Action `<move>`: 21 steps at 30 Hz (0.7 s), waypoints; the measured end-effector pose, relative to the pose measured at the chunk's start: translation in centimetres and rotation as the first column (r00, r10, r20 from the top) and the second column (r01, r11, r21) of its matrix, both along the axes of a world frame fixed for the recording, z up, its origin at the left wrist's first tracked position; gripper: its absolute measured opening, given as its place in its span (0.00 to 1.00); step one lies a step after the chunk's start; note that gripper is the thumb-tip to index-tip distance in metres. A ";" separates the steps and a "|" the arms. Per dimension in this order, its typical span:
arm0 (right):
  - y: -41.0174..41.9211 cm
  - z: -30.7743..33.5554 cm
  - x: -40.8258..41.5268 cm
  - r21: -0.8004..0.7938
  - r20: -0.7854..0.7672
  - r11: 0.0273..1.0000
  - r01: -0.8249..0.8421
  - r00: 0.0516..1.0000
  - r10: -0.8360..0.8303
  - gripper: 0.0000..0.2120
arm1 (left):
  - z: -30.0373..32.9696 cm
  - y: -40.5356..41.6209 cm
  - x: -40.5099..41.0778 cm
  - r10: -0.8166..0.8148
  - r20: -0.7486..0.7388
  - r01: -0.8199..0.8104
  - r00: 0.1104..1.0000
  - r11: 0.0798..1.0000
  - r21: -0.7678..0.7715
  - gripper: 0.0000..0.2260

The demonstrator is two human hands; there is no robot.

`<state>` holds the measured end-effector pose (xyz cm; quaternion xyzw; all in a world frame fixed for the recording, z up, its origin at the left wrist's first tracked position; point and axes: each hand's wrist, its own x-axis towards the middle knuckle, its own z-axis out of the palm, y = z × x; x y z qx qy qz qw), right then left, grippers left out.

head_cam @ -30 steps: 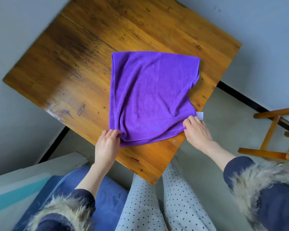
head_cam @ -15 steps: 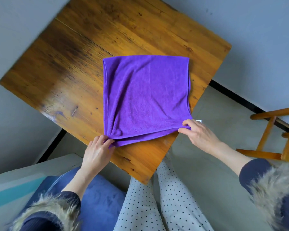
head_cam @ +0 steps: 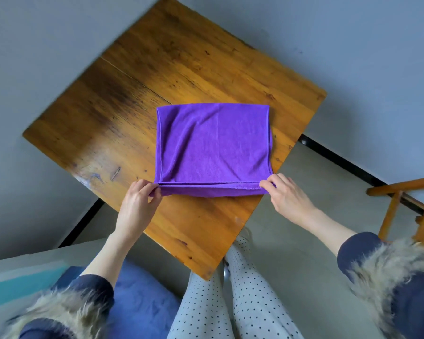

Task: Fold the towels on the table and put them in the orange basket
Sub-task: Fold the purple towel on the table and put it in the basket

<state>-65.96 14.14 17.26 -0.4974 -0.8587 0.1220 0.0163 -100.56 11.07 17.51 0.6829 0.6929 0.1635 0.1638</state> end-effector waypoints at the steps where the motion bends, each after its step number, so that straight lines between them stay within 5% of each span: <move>1: 0.3 0.6 -0.1 -0.001 -0.017 1.000 0.024 1.000 -0.024 0.17 | 1.2 0.8 0.0 0.017 0.034 -0.017 0.999 1.000 0.015 0.04; 7: 3.6 5.7 -0.1 0.054 -0.349 0.946 0.319 0.894 -0.282 0.12 | 10.0 5.8 -0.6 0.006 0.139 -0.022 0.990 0.993 0.115 0.05; 17: 10.2 15.2 0.2 0.119 -0.552 0.918 0.378 0.794 -0.255 0.07 | 23.9 12.1 0.7 0.078 0.445 -0.226 0.892 0.929 0.291 0.04; 21: 10.9 17.5 0.0 0.139 -0.484 0.950 0.279 0.856 -0.180 0.06 | 28.0 12.9 0.0 0.059 0.460 -0.245 0.886 0.902 0.356 0.05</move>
